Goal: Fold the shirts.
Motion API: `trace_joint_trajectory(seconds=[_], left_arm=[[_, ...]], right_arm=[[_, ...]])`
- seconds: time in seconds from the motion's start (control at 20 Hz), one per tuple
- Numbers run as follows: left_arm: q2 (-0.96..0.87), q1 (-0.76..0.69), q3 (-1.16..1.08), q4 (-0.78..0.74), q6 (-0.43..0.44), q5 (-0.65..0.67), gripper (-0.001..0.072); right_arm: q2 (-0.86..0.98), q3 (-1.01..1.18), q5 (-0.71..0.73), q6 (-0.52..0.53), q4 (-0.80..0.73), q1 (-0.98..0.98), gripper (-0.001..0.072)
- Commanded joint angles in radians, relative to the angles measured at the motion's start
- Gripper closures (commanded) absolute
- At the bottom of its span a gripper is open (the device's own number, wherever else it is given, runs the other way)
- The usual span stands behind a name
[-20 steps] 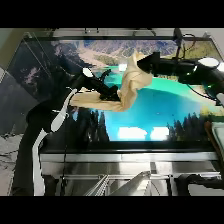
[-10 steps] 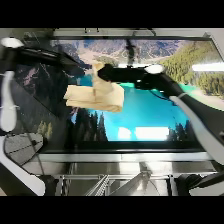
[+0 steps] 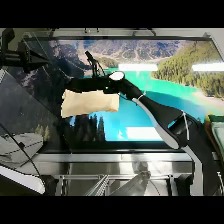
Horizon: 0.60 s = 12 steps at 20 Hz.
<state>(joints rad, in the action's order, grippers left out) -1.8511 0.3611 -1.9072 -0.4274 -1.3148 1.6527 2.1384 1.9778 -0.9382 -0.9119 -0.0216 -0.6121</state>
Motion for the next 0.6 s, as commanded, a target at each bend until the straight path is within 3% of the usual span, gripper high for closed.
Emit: trace_joint_trajectory(seconds=[0.0,0.15,0.35,0.45,0.55], left_arm=[[0.046,-0.010,0.112,0.010,0.062,-0.006,0.0701],[0.063,-0.019,0.165,0.010,0.074,0.014,0.0701],[0.063,-0.020,0.167,0.005,0.089,0.100,0.0701],[0.064,-0.020,0.180,0.003,0.099,0.112,0.0702],[0.083,-0.020,0.237,0.002,0.107,0.093,0.0702]], right_arm=[[-0.019,0.031,-0.239,-0.090,-0.010,0.107,0.0687],[-0.077,0.031,-0.338,-0.319,-0.242,0.209,0.0687],[-0.195,0.018,-0.479,-0.643,-0.854,0.268,0.0688],[-0.229,-0.004,-0.547,-0.741,-1.116,0.275,0.0688],[-0.226,-0.044,-0.550,-0.819,-1.245,0.275,0.0669]])
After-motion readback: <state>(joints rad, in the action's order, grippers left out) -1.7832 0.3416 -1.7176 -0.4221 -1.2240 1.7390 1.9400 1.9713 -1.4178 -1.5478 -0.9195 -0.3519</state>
